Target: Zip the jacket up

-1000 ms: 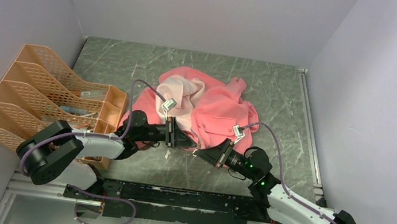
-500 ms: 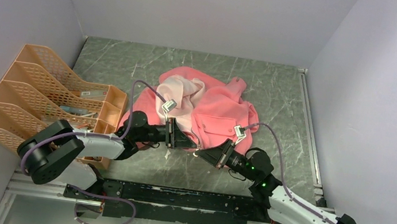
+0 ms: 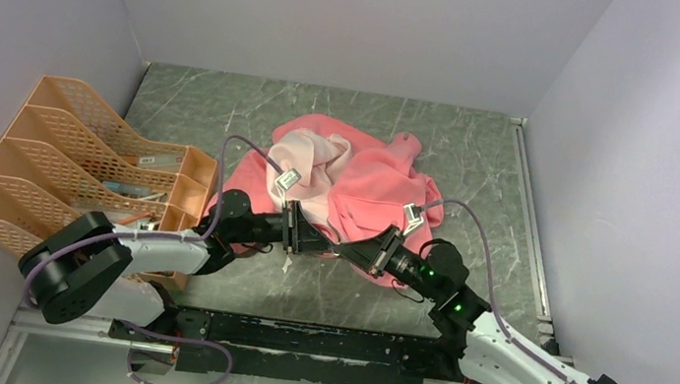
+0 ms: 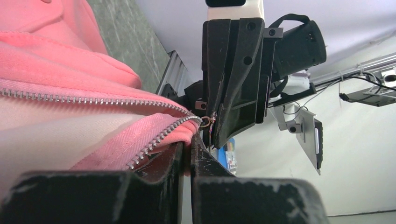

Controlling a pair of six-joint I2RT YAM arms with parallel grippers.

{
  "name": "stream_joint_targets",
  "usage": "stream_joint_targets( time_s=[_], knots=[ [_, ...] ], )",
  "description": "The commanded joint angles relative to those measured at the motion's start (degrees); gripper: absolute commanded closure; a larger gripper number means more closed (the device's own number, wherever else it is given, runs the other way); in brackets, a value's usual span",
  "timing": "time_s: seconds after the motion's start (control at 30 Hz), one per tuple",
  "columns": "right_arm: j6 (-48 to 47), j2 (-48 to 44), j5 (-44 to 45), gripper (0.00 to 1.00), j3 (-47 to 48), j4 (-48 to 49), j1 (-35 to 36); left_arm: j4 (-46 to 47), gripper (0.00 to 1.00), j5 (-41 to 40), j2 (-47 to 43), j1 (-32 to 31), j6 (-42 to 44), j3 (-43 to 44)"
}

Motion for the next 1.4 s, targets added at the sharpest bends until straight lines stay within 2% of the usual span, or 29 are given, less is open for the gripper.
stream_joint_targets(
  time_s=[0.0, 0.33, 0.8, 1.17, 1.37],
  knots=[
    [-0.22, 1.27, 4.33, 1.0, 3.24, 4.55, -1.33, -7.64, 0.92, 2.66, -2.28, -1.83, 4.31, 0.79],
    [-0.08, 3.18, 4.36, 1.0, 5.87, 2.39, -4.65, -17.6, 0.92, 1.55, -6.58, -1.83, 8.71, 0.8],
    [3.01, 4.35, 3.73, 1.0, 7.32, 2.92, -6.76, -22.65, 0.92, 2.37, -3.23, -2.96, 11.57, 3.12],
    [5.19, 2.11, 7.61, 1.0, 5.05, 5.12, -6.78, -24.1, 0.92, 1.81, -1.12, -4.28, 12.61, 4.51],
    [3.88, 2.8, 10.06, 1.0, 7.44, 3.76, -6.99, -26.48, 0.92, 0.96, -0.55, -5.55, 13.88, 5.59]
  ],
)
